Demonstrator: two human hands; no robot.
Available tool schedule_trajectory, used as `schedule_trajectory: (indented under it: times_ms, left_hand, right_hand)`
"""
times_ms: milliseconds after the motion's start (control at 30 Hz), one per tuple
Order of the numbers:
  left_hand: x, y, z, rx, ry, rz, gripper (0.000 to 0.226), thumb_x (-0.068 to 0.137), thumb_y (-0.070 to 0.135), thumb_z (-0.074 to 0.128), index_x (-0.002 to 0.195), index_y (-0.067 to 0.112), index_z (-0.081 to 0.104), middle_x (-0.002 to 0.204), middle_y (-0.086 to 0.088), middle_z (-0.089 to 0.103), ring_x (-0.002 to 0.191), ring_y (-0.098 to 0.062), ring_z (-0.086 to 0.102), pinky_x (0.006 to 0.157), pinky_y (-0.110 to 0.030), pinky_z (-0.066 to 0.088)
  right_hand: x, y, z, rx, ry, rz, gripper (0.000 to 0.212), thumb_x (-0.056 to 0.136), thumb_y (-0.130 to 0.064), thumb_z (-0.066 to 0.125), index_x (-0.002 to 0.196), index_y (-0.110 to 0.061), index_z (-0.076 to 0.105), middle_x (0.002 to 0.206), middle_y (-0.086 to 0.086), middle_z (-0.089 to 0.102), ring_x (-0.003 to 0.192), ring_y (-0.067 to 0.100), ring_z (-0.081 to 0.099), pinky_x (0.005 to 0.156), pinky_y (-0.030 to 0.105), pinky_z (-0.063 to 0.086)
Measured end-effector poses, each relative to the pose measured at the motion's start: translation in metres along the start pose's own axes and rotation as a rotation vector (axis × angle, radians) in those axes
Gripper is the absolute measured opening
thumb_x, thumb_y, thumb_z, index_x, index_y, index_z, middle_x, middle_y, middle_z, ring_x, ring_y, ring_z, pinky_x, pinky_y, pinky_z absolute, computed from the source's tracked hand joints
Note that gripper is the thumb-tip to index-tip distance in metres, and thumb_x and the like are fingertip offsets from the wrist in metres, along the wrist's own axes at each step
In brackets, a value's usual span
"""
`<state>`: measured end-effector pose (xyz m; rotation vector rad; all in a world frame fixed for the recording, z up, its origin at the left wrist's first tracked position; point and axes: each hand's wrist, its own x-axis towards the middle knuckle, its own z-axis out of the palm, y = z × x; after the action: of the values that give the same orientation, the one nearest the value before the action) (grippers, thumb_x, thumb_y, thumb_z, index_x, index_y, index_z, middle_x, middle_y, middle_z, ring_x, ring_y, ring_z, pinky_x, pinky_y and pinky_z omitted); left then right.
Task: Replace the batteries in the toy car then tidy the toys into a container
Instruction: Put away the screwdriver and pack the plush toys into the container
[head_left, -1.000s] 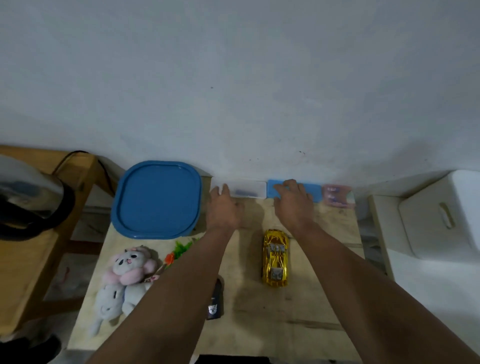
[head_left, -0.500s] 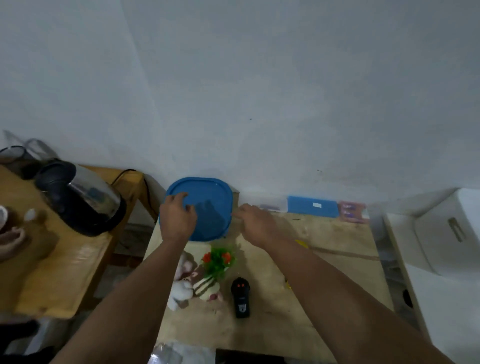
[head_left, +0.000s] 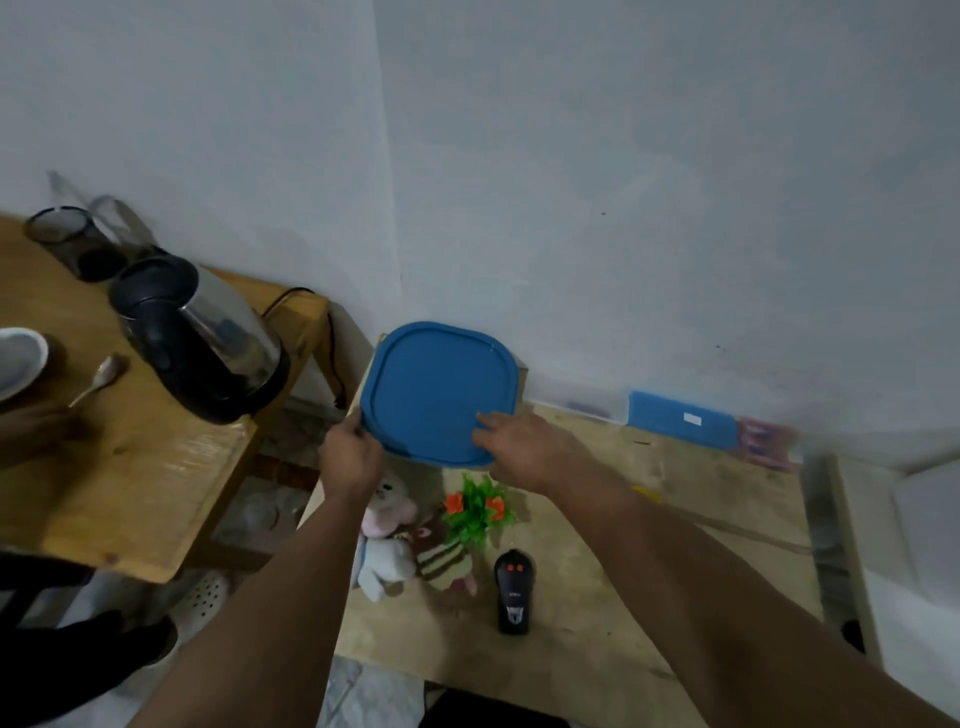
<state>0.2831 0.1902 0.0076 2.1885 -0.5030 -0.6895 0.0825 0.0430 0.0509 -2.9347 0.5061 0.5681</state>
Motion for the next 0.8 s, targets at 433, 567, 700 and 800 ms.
schedule_trajectory:
  times_ms: [433, 567, 700, 800]
  left_hand:
    - [0.006, -0.004, 0.002, -0.466, -0.025, -0.282, 0.043, 0.106, 0.005, 0.048, 0.147, 0.013, 0.057, 0.133, -0.011, 0.067, 0.114, -0.031, 0.068, 0.098, -0.050, 0.059]
    - [0.010, -0.004, 0.003, -0.594, 0.001, -0.347, 0.037, 0.108, 0.008, 0.050, 0.144, 0.011, 0.060, 0.127, -0.015, 0.069, 0.108, -0.033, 0.071, 0.088, -0.043, 0.061]
    - [0.014, -0.005, 0.003, -0.535, 0.002, -0.364, 0.047, 0.100, 0.010, 0.067, 0.146, 0.012, 0.057, 0.130, -0.022, 0.067, 0.109, -0.037, 0.069, 0.087, -0.043, 0.061]
    - [0.017, -0.002, 0.003, -0.470, -0.010, -0.357, 0.049, 0.098, 0.007, 0.068, 0.145, 0.012, 0.058, 0.132, -0.025, 0.064, 0.108, -0.042, 0.069, 0.088, -0.047, 0.062]
  right_hand:
    - [-0.011, 0.005, -0.027, 0.095, 0.086, -0.083, 0.022, 0.089, -0.025, 0.064, 0.105, -0.015, 0.053, 0.101, 0.005, 0.057, 0.086, 0.026, 0.058, 0.070, 0.042, 0.049]
    - [-0.017, 0.009, -0.034, 0.132, 0.167, -0.046, 0.024, 0.091, -0.031, 0.059, 0.108, -0.016, 0.050, 0.099, 0.002, 0.060, 0.076, 0.024, 0.057, 0.068, 0.041, 0.049]
    - [-0.024, 0.012, -0.041, 0.222, 0.331, 0.082, 0.026, 0.091, -0.033, 0.060, 0.112, -0.019, 0.053, 0.104, 0.001, 0.063, 0.086, 0.023, 0.059, 0.068, 0.039, 0.050]
    - [-0.031, 0.020, -0.046, 0.312, 0.525, 0.271, 0.022, 0.092, -0.032, 0.060, 0.110, -0.022, 0.052, 0.099, 0.001, 0.067, 0.082, 0.026, 0.064, 0.067, 0.043, 0.054]
